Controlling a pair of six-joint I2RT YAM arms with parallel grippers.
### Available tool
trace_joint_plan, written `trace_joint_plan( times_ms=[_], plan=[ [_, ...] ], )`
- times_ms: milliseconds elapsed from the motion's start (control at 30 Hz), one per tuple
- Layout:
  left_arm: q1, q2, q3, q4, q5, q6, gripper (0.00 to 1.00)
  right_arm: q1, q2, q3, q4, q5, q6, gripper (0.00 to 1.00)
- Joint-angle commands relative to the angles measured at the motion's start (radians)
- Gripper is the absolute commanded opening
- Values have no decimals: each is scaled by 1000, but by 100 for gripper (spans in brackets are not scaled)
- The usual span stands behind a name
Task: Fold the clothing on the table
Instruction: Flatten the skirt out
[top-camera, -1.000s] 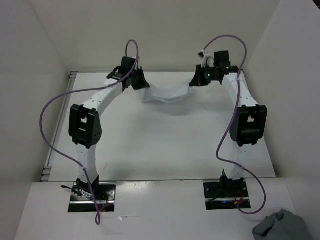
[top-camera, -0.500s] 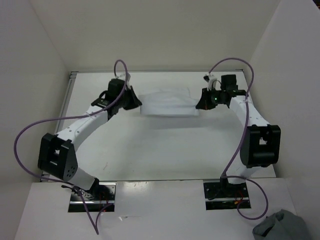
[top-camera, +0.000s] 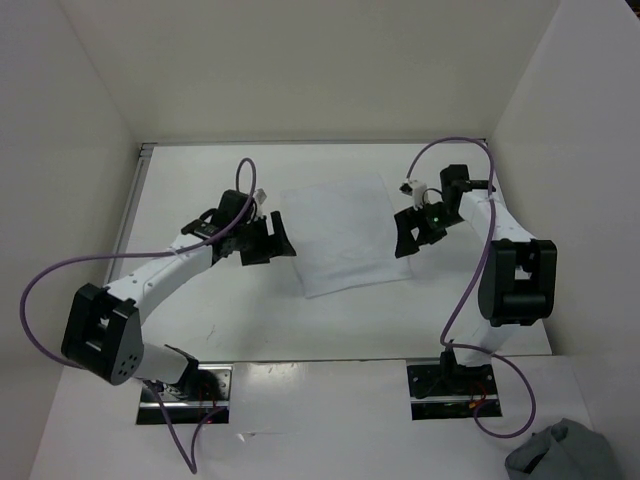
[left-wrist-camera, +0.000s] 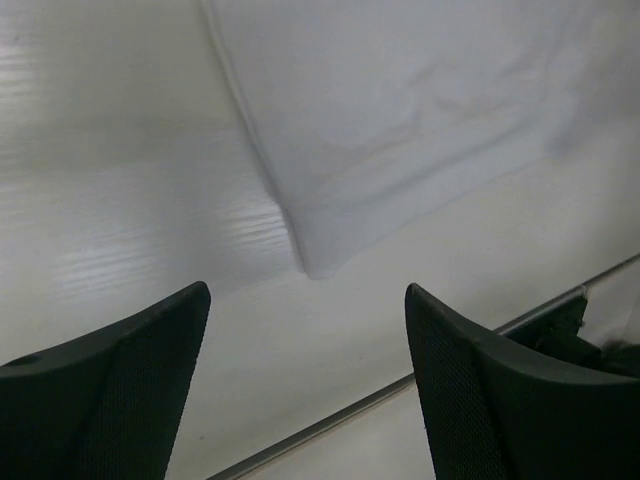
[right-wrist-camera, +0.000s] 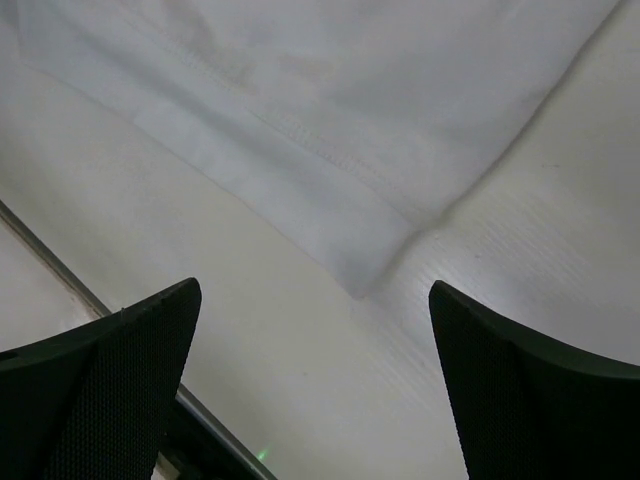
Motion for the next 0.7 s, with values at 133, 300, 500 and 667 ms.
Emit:
trace_joint_plan(
  times_ms=[133, 300, 500, 667],
  plan=[
    [-87, -49, -68, 3, 66, -104, 86, -8, 16, -37, -31, 220, 25, 97],
    [-174, -38, -156, 28, -40, -228, 78, -17, 16, -101, 6, 243, 91, 90],
    [-280, 65, -154, 74, -101, -286, 77, -17, 68, -110, 26, 260, 160, 83],
    [-340, 163, -104, 115, -133, -297, 74, -17, 97, -101, 37, 280, 169, 82]
  ],
)
